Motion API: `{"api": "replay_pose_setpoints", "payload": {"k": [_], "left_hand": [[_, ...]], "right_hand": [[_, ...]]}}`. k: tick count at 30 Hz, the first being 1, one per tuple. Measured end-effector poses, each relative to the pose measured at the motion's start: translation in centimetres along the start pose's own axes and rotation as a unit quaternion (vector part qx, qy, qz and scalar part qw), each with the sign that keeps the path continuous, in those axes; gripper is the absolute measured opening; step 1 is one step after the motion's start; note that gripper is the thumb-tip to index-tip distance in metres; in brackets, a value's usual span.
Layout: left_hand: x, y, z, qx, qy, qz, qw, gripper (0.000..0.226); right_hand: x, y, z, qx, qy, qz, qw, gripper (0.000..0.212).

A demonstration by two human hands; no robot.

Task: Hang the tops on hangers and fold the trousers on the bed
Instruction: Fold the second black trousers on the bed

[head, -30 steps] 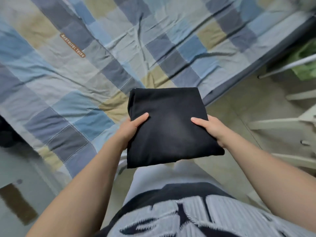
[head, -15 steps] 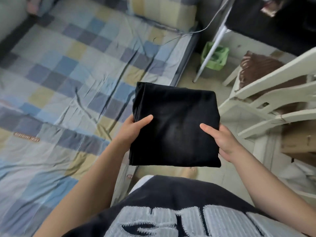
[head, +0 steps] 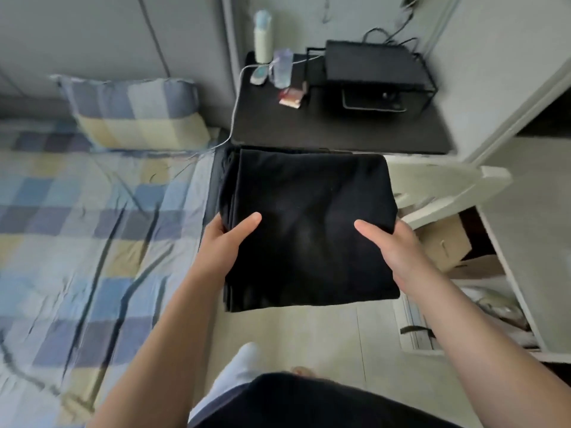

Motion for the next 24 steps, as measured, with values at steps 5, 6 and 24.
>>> {"api": "replay_pose_setpoints", "payload": {"k": [5,6,24], "left_hand": [[-8.2,-7.8,-4.2,-0.028,-0.043,0.08,0.996,0.045],[-9.9,-9.5,-5.0,-0.033,-0.052,0.104,0.993,0.043],[-17.7,-46.0,-4.8,-0.09,0.009,0.528,0.845,0.035]], "right_hand": [[-3.5,5.8,3.0,-0.041,0.015,-0.109,0.993,0.045],[-4.1,6.8,3.7,-0.05,0.023,-0.127,0.99,0.045],[2.1,26.5,2.5,-0.213,0.023,-0.524,0.825,0.024]]}}
Point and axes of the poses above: each hand's wrist, its own x-axis away from the middle knuckle, its own y-axis out of the back of the hand, z = x × y, the point moved 3 cm from there along -x, towards the middle knuckle, and after that the axes turned 4 degrees about -y, right-handed, at the moved point
